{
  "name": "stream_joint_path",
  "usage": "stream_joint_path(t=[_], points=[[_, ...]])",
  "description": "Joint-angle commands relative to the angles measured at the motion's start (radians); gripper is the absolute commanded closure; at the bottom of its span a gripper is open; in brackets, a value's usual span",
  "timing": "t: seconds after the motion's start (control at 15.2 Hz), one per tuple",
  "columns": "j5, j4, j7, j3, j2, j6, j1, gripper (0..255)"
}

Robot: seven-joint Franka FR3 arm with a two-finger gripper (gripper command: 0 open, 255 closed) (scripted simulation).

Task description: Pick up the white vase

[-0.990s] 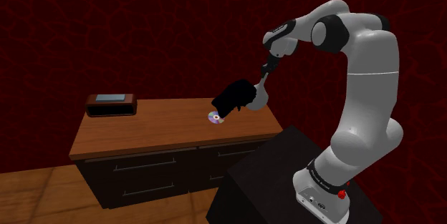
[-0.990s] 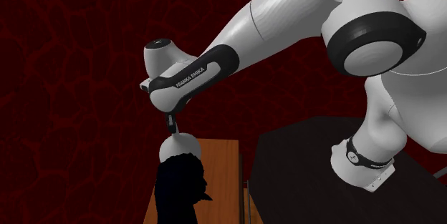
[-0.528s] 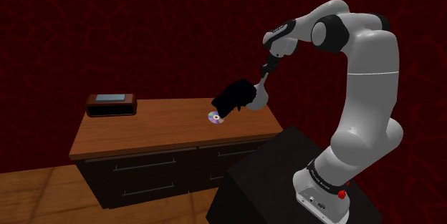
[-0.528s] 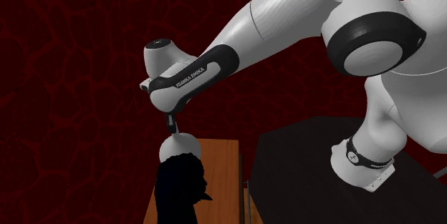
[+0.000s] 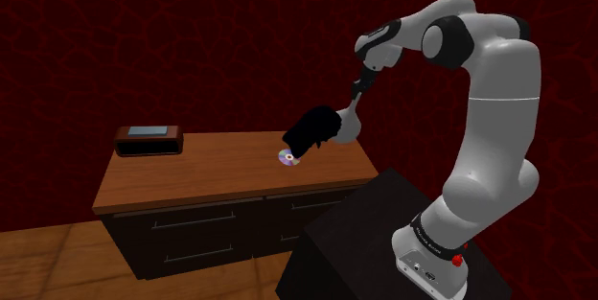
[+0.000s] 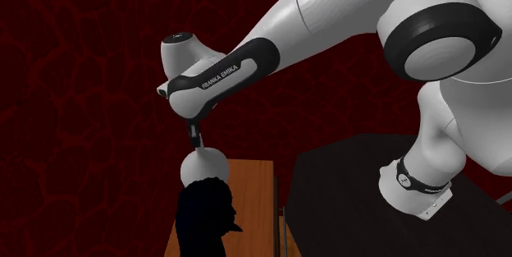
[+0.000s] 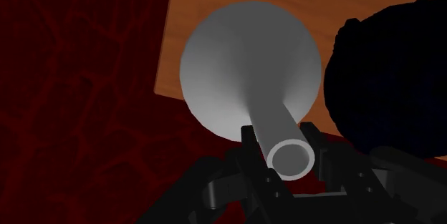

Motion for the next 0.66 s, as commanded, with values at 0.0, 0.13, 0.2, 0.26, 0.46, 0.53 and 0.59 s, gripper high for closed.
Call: stream_joint_path(t=[0.0, 0.13, 0.2, 0.26, 0.46, 0.53, 0.59], points=[[-0.008, 0.004, 0.005, -0.006, -0.018, -0.018, 0.004, 255], [-0.016, 0.009, 0.011, -0.011, -0.033, -0.038, 0.007, 255], [-0.020, 0.012, 0.014, -0.013, -0.040, -0.047, 0.008, 255], [-0.024, 0.016, 0.017, -0.016, -0.047, -0.057, 0.010, 255], [-0.036, 0.027, 0.026, -0.022, -0.067, -0.087, 0.014, 255], [-0.037, 0.028, 0.026, -0.023, -0.068, -0.089, 0.014, 255], [-0.037, 0.028, 0.026, -0.023, -0.068, -0.089, 0.014, 255]])
